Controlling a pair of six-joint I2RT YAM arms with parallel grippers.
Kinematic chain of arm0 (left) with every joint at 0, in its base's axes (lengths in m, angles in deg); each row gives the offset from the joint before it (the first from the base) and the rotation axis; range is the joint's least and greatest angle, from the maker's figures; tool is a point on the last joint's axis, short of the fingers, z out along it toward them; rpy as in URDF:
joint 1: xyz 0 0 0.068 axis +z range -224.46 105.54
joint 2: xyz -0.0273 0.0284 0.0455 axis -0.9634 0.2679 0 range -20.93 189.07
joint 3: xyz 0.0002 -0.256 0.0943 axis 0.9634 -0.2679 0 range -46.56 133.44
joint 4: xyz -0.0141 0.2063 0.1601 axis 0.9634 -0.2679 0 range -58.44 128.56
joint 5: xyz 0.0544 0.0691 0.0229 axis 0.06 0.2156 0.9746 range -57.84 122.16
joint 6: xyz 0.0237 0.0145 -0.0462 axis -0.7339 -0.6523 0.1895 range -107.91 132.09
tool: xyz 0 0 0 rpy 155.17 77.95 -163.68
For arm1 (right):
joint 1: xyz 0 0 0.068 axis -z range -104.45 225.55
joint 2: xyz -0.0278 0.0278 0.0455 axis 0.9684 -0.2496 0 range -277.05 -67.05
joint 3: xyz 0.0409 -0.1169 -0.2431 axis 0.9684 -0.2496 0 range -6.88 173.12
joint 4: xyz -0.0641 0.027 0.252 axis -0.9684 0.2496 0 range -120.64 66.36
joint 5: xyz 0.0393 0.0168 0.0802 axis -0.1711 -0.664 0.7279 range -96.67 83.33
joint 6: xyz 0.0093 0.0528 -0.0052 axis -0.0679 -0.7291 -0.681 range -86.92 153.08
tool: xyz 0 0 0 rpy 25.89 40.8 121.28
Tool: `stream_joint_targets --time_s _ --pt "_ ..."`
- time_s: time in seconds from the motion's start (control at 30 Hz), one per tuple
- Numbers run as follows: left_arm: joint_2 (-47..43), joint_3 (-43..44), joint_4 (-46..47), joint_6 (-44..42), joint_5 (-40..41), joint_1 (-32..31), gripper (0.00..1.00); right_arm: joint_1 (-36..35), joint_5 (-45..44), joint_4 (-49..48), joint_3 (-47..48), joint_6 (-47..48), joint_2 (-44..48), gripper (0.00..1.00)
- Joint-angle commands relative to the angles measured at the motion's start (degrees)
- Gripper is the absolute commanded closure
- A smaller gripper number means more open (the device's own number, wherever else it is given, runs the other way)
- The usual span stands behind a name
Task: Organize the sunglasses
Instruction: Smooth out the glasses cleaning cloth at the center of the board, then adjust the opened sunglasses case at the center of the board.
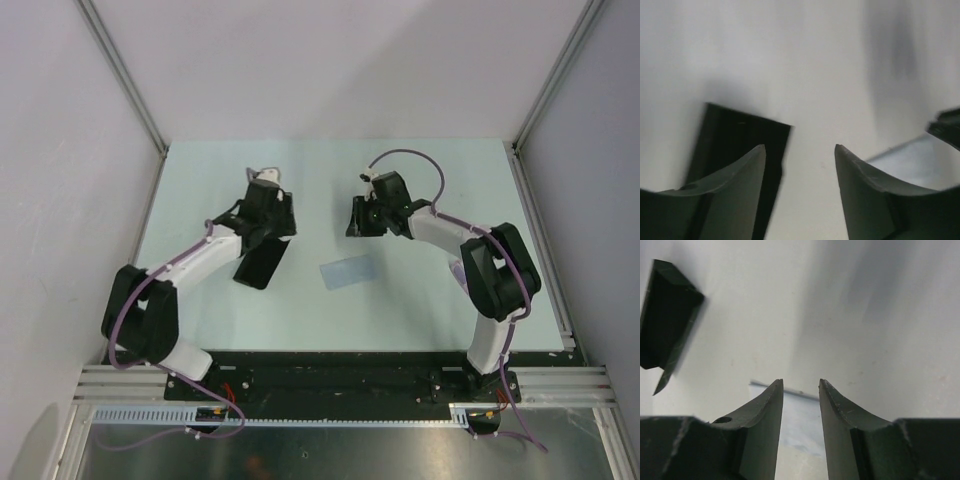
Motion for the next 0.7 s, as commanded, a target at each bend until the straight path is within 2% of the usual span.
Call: stream_joint_targets --time_s 0.0,0.07,0.23,0.33,0.37,0.4,0.47,0.53,0.63,0.67 --pt "-3.08 -1.43 -4.37 -3.34 11.13 2.48 0.33 -1.06 1.03 -1.71 3.42 1.35 0.05 0.60" --pt "-3.00 -1.17 -6.04 -6.07 14.55 2.48 0.25 -1.14 0.95 -0.93 3.50 1.35 -0.13 0.61" --pt "-0.10 0.24 -8.06 -12.13 17.55 3.09 0.16 -1.06 0.33 1.98 3.50 2.49 -0.04 0.61" --pt "2.89 2.08 -9.03 -13.12 16.41 5.29 0.13 -1.06 -0.02 3.38 3.50 2.93 0.48 0.61" --pt "4.11 2.96 -9.03 -13.20 14.68 6.08 0.08 -1.06 -0.11 4.00 3.50 3.11 0.57 0.62" --pt "4.91 3.66 -8.94 -14.16 11.87 7.91 0.08 -0.88 -0.55 4.35 3.42 3.02 0.92 0.62" --pt "7.71 5.68 -9.21 -15.83 6.59 8.98 0.12 -0.88 -0.99 5.23 3.42 3.11 1.19 0.62" --pt "9.13 6.74 -9.56 -18.73 5.25 9.25 0.16 -0.71 -1.43 5.67 3.42 3.20 1.27 0.62" --pt "11.32 7.71 -9.38 -20.58 3.68 9.69 0.27 -0.71 -2.04 6.37 3.42 3.11 1.54 0.63" --pt "12.03 8.23 -9.38 -20.84 3.50 9.86 0.36 -0.53 -2.04 6.38 3.42 3.11 1.45 0.63"
